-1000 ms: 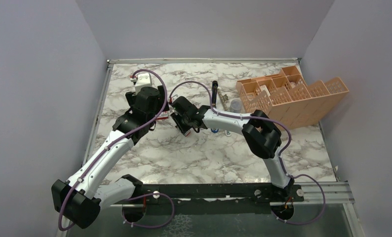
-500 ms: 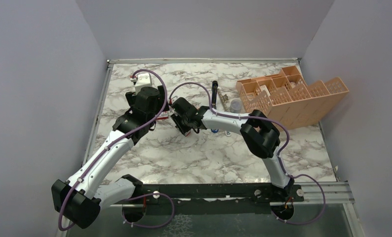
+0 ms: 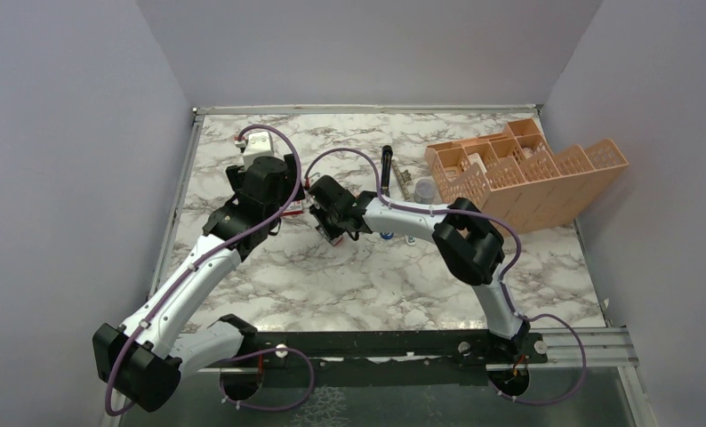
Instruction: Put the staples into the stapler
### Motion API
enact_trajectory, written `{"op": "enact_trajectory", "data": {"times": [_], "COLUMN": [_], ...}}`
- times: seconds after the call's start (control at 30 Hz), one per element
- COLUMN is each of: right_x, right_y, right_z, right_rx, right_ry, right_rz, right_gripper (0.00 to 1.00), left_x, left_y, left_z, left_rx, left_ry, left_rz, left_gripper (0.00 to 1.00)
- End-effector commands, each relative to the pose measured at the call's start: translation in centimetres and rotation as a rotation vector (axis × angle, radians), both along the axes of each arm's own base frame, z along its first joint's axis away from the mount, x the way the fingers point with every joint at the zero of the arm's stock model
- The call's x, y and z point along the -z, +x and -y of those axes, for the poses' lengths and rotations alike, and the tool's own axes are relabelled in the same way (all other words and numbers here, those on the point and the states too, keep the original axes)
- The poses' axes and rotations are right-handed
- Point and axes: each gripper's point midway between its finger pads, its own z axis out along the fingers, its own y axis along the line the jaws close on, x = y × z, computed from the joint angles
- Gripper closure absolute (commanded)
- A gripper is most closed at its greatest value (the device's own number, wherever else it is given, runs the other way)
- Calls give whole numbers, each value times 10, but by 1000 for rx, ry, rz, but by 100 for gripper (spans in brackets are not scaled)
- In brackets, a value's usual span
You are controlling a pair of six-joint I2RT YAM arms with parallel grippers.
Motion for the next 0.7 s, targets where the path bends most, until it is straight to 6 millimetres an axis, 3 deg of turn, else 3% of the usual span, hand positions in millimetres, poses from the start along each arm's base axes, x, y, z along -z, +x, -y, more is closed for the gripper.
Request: {"op": "enact_trajectory", "data": {"times": [0.0, 0.3, 0.47, 0.67], "right_x": [-23, -53, -54, -41], "right_y": [10, 9, -1, -30], "right_z": [-8, -4, 8, 44], "right_rx": [24, 51, 59, 58], "right_ry": [42, 109, 100, 38], "right_rz": [60, 99, 74, 12], "right_gripper": [73, 73, 73, 73], "left_x": [-3, -3, -2, -2], "left_y": [1, 1, 0, 0], "left_z": [-4, -3, -2, -2], "left_rx": [-14, -12, -10, -8], "left_ry": [4, -2, -8, -11], "left_rz": [15, 15, 14, 13], "left_gripper": [7, 7, 7, 7]}}
